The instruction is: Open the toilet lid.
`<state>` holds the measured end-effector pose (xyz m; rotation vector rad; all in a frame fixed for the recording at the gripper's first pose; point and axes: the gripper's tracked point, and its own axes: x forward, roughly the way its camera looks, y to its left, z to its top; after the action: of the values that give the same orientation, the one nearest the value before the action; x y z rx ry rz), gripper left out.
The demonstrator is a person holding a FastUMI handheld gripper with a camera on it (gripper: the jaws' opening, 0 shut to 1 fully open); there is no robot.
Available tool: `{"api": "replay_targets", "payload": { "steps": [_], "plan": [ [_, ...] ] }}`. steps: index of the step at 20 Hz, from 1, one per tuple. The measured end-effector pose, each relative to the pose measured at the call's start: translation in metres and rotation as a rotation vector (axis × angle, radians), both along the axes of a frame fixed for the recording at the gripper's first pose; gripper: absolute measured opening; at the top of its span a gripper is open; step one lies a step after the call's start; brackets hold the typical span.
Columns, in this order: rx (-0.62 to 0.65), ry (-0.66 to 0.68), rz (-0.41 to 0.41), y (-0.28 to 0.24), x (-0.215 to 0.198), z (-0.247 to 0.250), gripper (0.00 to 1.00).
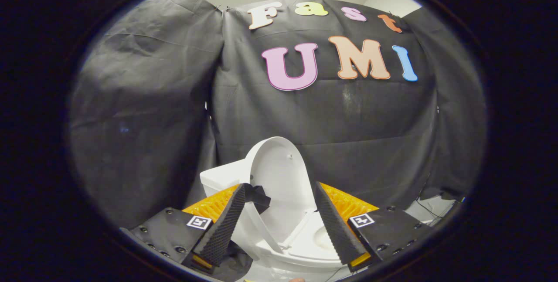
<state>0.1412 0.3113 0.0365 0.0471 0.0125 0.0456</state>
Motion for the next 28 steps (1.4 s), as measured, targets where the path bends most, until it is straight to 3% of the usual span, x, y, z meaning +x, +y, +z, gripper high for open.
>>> {"api": "replay_targets", "payload": {
  "steps": [12, 28],
  "plan": [
    [0.021, -0.008, -0.07, -0.077, -0.05, 0.004, 0.99],
    [-0.085, -0.048, -0.166, -0.151, -0.147, 0.02, 0.99]
  ]
}}
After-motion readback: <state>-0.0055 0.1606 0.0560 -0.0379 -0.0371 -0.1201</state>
